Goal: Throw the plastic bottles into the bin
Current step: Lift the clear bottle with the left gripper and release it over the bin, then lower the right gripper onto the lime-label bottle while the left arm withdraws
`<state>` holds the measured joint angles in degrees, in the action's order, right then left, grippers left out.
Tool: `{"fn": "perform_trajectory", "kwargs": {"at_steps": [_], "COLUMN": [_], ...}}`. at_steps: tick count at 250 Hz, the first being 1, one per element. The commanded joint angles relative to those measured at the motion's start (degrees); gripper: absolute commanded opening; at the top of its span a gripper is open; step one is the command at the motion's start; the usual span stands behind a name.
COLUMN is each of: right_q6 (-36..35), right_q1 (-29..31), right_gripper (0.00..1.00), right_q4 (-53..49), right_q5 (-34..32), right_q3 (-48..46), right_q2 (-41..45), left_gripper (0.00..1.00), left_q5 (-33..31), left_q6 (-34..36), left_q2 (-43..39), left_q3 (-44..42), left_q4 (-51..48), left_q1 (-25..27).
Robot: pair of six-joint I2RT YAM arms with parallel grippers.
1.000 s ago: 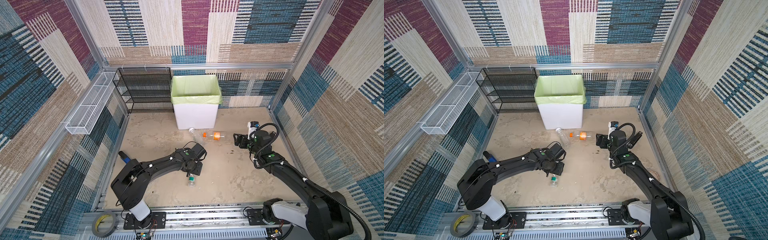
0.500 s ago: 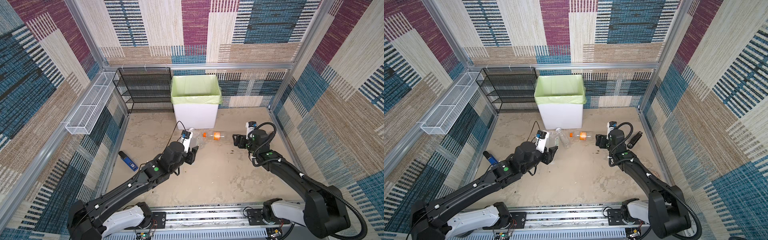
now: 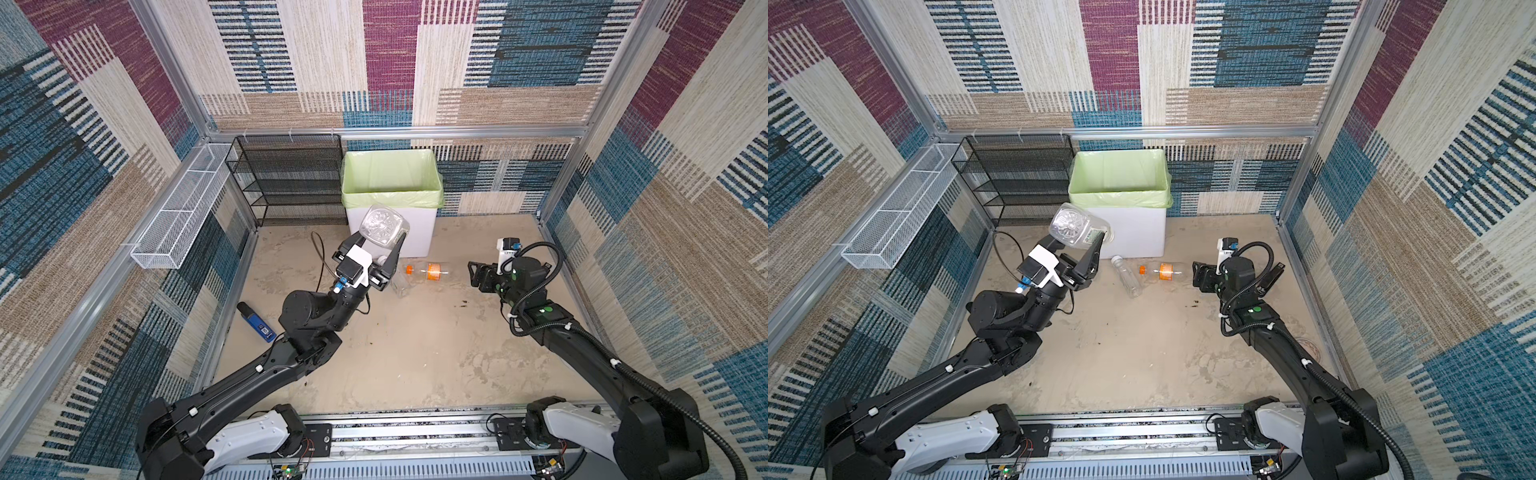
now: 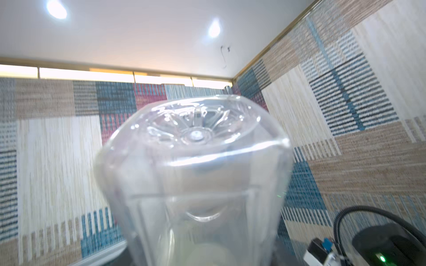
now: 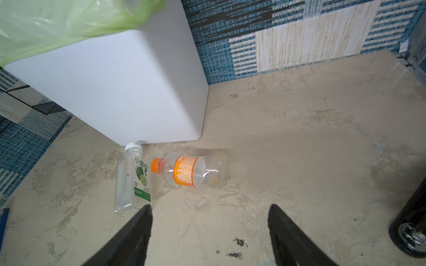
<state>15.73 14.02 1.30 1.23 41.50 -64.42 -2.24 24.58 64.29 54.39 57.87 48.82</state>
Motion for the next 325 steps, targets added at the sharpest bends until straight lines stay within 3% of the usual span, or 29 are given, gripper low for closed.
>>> {"fn": "perform_trajectory", "kwargs": {"at_steps": [1, 18, 41, 76, 96, 113, 135, 164, 178, 243, 295, 325], "right_q6": [-0.6, -0.6, 0.0, 0.6, 0.5, 0.0, -0.6, -1.0, -1.0, -5.0, -5.3, -9.2], "right_q1": [0.0, 0.0, 0.0, 0.2, 0.3, 0.3, 0.3, 0.3, 0.4, 3.0, 4.4, 9.7], "right_gripper": [0.8, 0.79, 0.79, 0.79, 0.79, 0.79, 0.79, 0.79, 0.79, 0.83, 0.83, 0.89], "right_q4": [2.7, 3.5, 4.6, 5.0, 4.6, 3.9, 3.4, 3.4, 3.3, -0.9, -0.5, -3.0], "right_q5": [-1.1, -0.7, 0.1, 2.3, 2.5, 2.1, 1.8, 1.9, 2.4, 2.0, 4.0, 2.8], "right_q3": [0.1, 0.3, 0.2, -0.6, -1.5, -2.4, -3.0, -3.2, -3.2, -0.7, 1.6, 6.2], "right_q2": [1.4, 1.7, 1.1, 0.8, 2.1, 3.4, 4.5, 4.5, 4.2, -0.9, -5.2, -11.4], "left_gripper": [0.53, 0.52, 0.52, 0.73, 0.8, 0.87, 0.96, 0.99, 0.99, 0.99, 0.99, 0.99], "left_q5": [3.3, 0.9, -1.5, 2.1, 6.9, 8.0, 8.4, 7.7, 7.1, 5.1, 5.8, 7.4], "left_q6": [4.9, -2.5, -18.2, -30.5, -35.0, -34.6, -33.7, -32.3, -31.2, -26.6, -30.5, -30.7], "left_q2": [5.4, 11.8, 24.2, 49.1, 60.1, 63.8, 60.3, 46.9, 41.8, 24.4, 13.7, 8.6], "left_q3": [8.0, 19.1, 40.6, 85.2, 105.6, 112.6, 106.8, 82.7, 75.5, 52.6, 36.5, 30.0], "left_q4": [9.1, 0.4, -22.0, -65.2, -79.9, -84.9, -82.7, -68.0, -64.1, -65.3, -68.7, -72.9], "left_q1": [-0.5, -4.7, -13.3, -21.0, -23.3, -23.5, -23.4, -23.5, -23.5, -24.0, -28.9, -32.2]}}
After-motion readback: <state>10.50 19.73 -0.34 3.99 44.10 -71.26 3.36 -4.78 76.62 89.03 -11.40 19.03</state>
